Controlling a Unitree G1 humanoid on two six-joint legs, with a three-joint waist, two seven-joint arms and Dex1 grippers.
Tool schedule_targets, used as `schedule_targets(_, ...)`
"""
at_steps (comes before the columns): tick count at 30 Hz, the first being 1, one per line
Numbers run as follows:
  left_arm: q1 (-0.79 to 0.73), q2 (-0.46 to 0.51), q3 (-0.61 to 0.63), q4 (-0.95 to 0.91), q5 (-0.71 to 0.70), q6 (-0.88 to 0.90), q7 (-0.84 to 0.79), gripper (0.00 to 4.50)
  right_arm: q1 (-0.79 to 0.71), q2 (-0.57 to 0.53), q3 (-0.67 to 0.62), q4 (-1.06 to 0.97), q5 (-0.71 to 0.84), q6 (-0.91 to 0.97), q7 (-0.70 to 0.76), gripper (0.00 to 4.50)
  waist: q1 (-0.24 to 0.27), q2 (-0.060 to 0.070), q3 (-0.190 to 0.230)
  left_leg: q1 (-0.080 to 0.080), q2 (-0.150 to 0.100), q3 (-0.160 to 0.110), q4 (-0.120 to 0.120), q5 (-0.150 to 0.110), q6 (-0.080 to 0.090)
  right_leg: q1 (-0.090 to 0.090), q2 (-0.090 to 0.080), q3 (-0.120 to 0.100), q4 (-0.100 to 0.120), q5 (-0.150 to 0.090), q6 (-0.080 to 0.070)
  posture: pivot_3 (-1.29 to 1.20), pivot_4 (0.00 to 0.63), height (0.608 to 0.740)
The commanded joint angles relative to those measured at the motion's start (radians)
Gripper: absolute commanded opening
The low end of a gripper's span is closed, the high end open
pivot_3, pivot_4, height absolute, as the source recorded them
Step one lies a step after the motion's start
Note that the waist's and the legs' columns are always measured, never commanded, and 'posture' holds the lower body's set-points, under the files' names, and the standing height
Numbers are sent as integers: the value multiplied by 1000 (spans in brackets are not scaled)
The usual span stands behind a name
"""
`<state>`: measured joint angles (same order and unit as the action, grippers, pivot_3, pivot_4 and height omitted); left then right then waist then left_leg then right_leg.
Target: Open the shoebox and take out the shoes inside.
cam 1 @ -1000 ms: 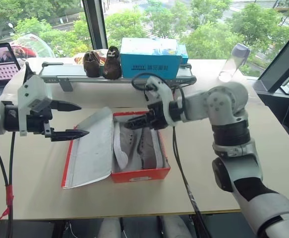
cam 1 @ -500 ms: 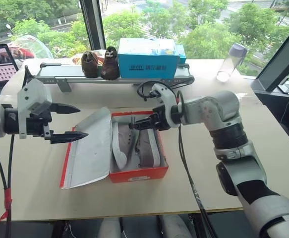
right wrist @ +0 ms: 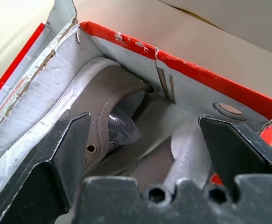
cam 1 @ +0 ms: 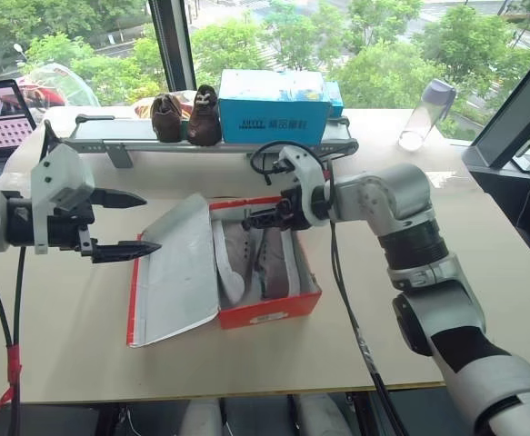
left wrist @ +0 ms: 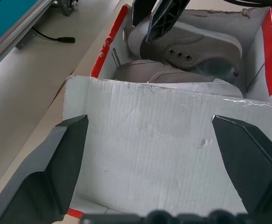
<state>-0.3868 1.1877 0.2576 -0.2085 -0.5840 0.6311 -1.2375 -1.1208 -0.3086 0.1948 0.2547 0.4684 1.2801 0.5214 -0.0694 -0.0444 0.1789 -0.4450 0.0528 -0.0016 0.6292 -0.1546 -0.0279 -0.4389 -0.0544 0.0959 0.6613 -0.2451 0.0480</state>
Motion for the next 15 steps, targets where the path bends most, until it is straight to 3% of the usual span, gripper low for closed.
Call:
schedule_targets(1,-25,20,26,-18,-6,-8,-2,4500,-24,-20,-14,-25,-30,-27,4,4486,0,0,0,0,0,0,0,0,0,0,0,0,0,0,0,0,150,740)
schedule_targets(8,-32,14,13,-15,-3,-12,-1,4500,10,-37,-25,-89,-63,-6,-38,4486,0,0,0,0,0,0,0,0,0,0,0,0,0,0,0,0,150,740)
schedule_targets(15,-66,5,-16,-1,4,-20,-3,4500,138,-13,-7,-198,-73,48,-89,4486,2,0,0,0,0,0,0,0,0,0,0,0,0,0,0,0,150,740)
